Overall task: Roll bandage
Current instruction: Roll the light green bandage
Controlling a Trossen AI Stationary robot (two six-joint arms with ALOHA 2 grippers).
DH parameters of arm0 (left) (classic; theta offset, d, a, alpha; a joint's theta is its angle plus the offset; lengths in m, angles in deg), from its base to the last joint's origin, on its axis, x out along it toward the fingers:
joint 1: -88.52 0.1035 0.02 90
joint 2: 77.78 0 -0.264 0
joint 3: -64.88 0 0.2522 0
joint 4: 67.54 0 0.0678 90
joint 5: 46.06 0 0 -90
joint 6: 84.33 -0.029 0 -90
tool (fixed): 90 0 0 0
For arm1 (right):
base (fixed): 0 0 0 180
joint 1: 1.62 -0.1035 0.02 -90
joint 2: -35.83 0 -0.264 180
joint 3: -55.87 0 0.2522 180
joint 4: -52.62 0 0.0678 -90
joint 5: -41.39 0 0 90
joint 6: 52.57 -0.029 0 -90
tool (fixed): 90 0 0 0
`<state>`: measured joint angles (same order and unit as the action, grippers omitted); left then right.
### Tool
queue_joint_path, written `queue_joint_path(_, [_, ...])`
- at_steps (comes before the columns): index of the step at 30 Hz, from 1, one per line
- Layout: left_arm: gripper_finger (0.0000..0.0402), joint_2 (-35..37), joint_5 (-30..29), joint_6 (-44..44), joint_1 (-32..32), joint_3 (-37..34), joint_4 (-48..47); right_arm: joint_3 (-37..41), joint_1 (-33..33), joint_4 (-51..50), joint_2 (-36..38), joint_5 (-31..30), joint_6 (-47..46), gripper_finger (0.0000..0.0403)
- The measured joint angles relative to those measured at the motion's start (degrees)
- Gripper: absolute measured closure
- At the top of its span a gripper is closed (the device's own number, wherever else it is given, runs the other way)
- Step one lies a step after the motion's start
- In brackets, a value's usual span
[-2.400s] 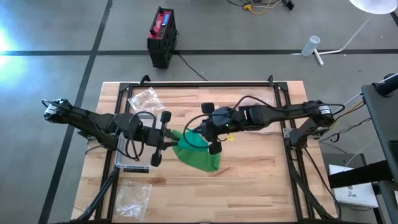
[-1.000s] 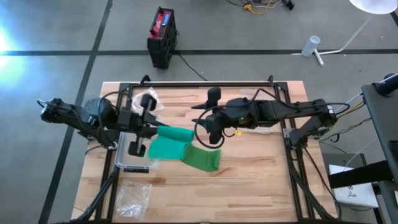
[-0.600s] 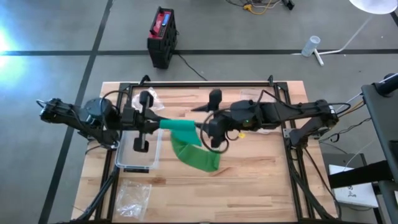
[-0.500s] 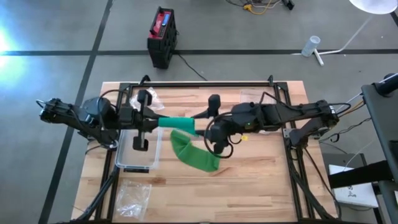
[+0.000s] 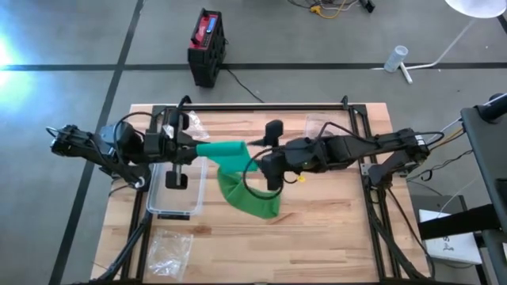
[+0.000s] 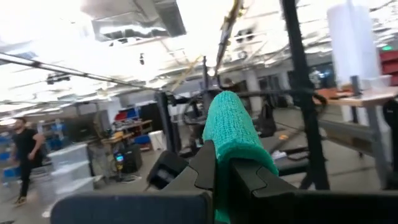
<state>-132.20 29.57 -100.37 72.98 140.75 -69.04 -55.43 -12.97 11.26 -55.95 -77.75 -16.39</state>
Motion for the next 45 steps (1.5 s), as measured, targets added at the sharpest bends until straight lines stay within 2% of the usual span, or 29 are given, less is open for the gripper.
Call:
queue_joint_path(4, [0.04,-0.03,-2.91,-0.92,0.03,0.0,0.73,1.01,-1.94,-0.72,0.32,-10.22,7.61,0.0188])
queue_joint_path(9, [0.04,-0.52,-3.49,-1.15,0.05,0.0,3.26,2.65,-5.18,-0.2,-0.22,-17.65,16.06,0.0202])
queue_joint_path(13, [0.04,-0.61,-10.08,-1.03,0.01,0.0,4.39,4.4,-7.86,4.34,-0.25,-23.27,22.37,0.0209])
queue_joint_path(15, [0.04,-0.77,-12.16,-0.35,0.05,0.0,5.22,4.96,-8.89,6.13,-0.25,-23.99,25.09,0.0212])
queue_joint_path(19, [0.04,-1.86,-12.24,2.43,0.02,0.0,8.11,5.14,-9.41,10.6,-1.22,-24.24,31.14,0.0213])
queue_joint_path(30, [0.04,-5.07,-12.19,8.35,-0.03,0.0,11.63,5.25,-8.22,31.84,-9.37,-29.95,60.06,0.0213])
queue_joint_path(34, [0.04,-5.07,-12.15,9.07,-0.06,0.0,11.4,5.25,-7.42,38.93,-10.92,-31.72,67.52,0.0213])
queue_joint_path(38, [0.04,-5.07,-12.13,9.3,-0.06,0.0,11.45,5.23,-6.59,42.76,-11.42,-31.92,71.42,0.0213])
queue_joint_path(45, [0.04,-5.17,-12.11,11.2,-0.06,0.0,11.9,5.23,-3.44,43.18,-11.44,-32.6,71.89,0.0214])
